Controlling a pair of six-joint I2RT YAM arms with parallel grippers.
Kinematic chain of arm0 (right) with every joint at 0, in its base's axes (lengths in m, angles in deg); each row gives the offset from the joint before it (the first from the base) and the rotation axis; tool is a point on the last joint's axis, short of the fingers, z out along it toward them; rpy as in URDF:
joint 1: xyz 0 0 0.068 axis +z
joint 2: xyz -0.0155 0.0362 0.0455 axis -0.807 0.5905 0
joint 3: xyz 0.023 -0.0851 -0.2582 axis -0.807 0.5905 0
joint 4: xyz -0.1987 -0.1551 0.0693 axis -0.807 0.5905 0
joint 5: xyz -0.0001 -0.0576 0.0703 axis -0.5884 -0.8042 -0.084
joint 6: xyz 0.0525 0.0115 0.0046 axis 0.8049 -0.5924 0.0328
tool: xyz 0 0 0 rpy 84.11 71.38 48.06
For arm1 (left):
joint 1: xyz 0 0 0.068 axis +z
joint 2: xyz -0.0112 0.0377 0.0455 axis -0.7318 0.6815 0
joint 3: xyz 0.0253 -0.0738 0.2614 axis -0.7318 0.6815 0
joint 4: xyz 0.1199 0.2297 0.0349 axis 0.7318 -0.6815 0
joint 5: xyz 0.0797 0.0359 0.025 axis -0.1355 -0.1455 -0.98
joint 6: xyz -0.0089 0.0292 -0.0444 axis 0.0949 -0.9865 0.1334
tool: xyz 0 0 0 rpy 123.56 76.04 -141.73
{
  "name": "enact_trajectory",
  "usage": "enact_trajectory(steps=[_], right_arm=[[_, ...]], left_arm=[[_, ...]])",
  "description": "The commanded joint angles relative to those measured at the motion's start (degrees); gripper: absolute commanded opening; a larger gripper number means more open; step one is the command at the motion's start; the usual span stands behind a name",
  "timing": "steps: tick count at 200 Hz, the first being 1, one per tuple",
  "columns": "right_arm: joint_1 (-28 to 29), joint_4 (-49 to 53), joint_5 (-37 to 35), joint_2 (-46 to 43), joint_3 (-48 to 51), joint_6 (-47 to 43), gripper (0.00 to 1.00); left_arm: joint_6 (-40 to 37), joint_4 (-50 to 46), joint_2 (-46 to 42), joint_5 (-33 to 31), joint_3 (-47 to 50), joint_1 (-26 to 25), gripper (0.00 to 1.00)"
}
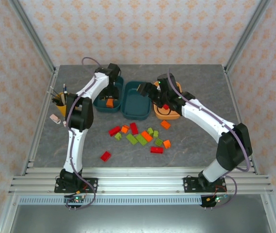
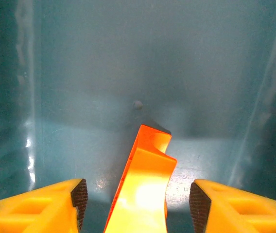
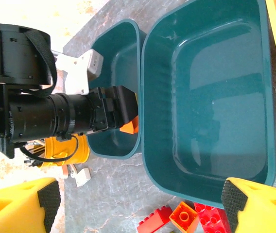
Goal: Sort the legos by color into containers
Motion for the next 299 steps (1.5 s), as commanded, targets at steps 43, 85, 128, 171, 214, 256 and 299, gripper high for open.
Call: enact_trajectory(steps=[43,85,128,171,214,256,299], right_arm=[[-0.2,7.3,-2.4,-3.1,-1.7,-7.4,0.84],[-0.2,10.4,-2.1,-7.5,0.8,-10.2,0.82],[0.4,17.6,-4.7,-13.6,5.7,-13.7,0.80],[3.0,27.7,-10.4,-12.1,10.5,-14.6,0.64],[6.2,28.2,-9.9,-4.9,13.4,-16.2,0.47],[7.7,27.3,-9.4,0.7,13.0,-19.1,0.48],[7.7,26.3,-8.4,5.5,10.9,-19.1,0.48]], left_arm=[[6.7,-0.3,-14.6,1.1,1.0,-0.1,0.68],[10.6,2.3,-28.5,3.3,13.8,-2.0,0.69],[13.8,5.8,-43.0,6.6,33.0,-4.4,0.69],[17.2,11.6,-54.7,7.7,48.3,-13.1,0.69],[22.2,15.6,-63.0,6.7,59.1,-18.3,0.69],[22.7,15.1,-65.0,5.8,61.4,-19.7,0.69],[22.7,15.0,-64.9,5.5,61.1,-19.9,0.69]])
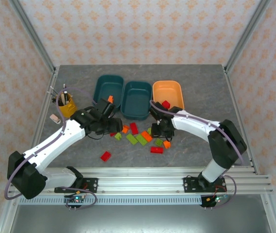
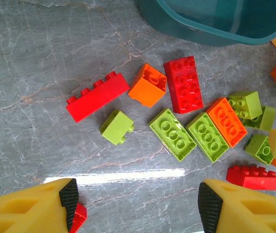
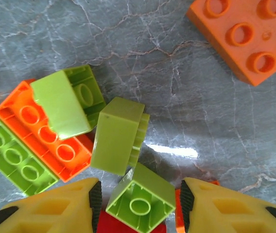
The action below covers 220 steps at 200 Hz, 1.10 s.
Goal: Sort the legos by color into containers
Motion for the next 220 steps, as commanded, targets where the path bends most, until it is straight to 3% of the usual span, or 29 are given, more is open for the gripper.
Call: enact_trajectory(steps=[1,115,148,200,220], right_arm=[[0.1,-0.1,-0.7,2.0,-2.2,-1.0,0.48],[0.1,-2.2,0.2,4.0,-3.5,-0.2,0.54],[0.0,-2.4,-0.6,6.1,-4.8,-0.1,0.48],[-0.2,-2.8,-1.2,8.5,-6.4,0.2,0.48],[-0.7,-2.7,-1.9,9.2,-6.7,0.4,0.41]], left_arm=[[1.1,0.7,-0.7,-2.0,0.2,-0.4,0.69],[0.9,1.3,-0.6,-1.5,0.5,-0.7,0.69],[0.9,1.4,-0.6,-1.3,0.6,-0.8,0.69],[1.2,1.4,-0.7,-1.3,0.5,-0.8,0.69],[1.3,1.5,-0.8,-1.3,0.6,-0.8,0.69]])
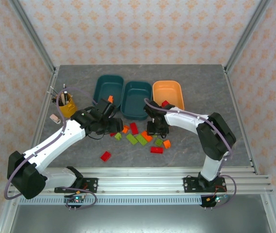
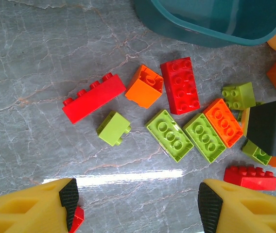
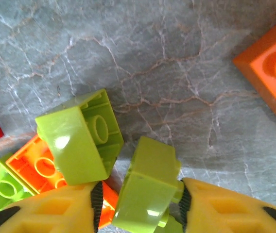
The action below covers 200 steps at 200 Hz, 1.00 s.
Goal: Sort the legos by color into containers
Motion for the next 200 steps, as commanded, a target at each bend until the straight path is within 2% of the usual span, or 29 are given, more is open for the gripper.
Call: enact_trajectory(steps=[1,54,97,134,156,200], right_arm=[[-0.7,0.2,-2.4,1.4,-1.7,0.4,0.41],[-0.9,0.3,-3.1,1.4,-1.1,0.6,0.28],[-0.9,3.4,-5.9,-5.5,-0.4,1.2,0.20],[-0.2,9.5,-7.6,-9.7,-8.8,-0.1,0.19],[-0.2,10.5,-7.2,-5.3,-17.9,-1.0,0.19],[-0.5,13.2,-7.4,14.6,-40.2,-1.2,0.18]], left_arm=[[1.1,1.0,-0.7,-1.3,0.5,-0.4,0.69],[0.9,3.2,-1.0,0.4,1.3,-0.8,0.69],[2.0,5.7,-2.9,1.9,1.0,-1.0,0.69],[4.4,6.2,-3.2,1.7,-3.6,-0.7,0.71],[5.0,5.3,-1.0,1.8,-8.1,0.8,0.72],[6.6,8.1,3.4,5.3,-13.6,8.9,0.72]])
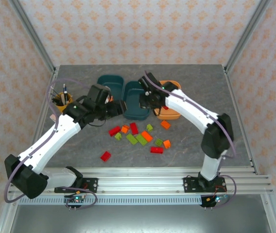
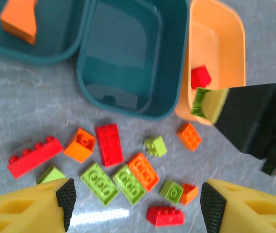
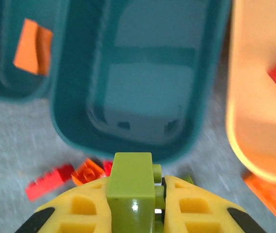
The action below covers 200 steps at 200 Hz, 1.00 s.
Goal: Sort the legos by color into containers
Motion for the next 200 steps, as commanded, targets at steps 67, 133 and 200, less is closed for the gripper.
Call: enact_trajectory(steps=[67,133,200], right_arm=[[-2.1,13.1,-3.5,35.0,-35.8,0.8,0.20],[-1.7,13.9,-1.0,33.3,-38.8,-0.9,0.50],[-0.6,-10.7,1.3,-2.2,3.4,0.7,0.48]], left_arm=[[-1.1,1.4,9.2,1.8,-7.9,8.5,0.72],[-2.9,-2.2,6.4,1.1,-0.9,8.5,0.70],[-31.5,-9.1,17.0,-3.6,-4.5,-0.7,0.63]])
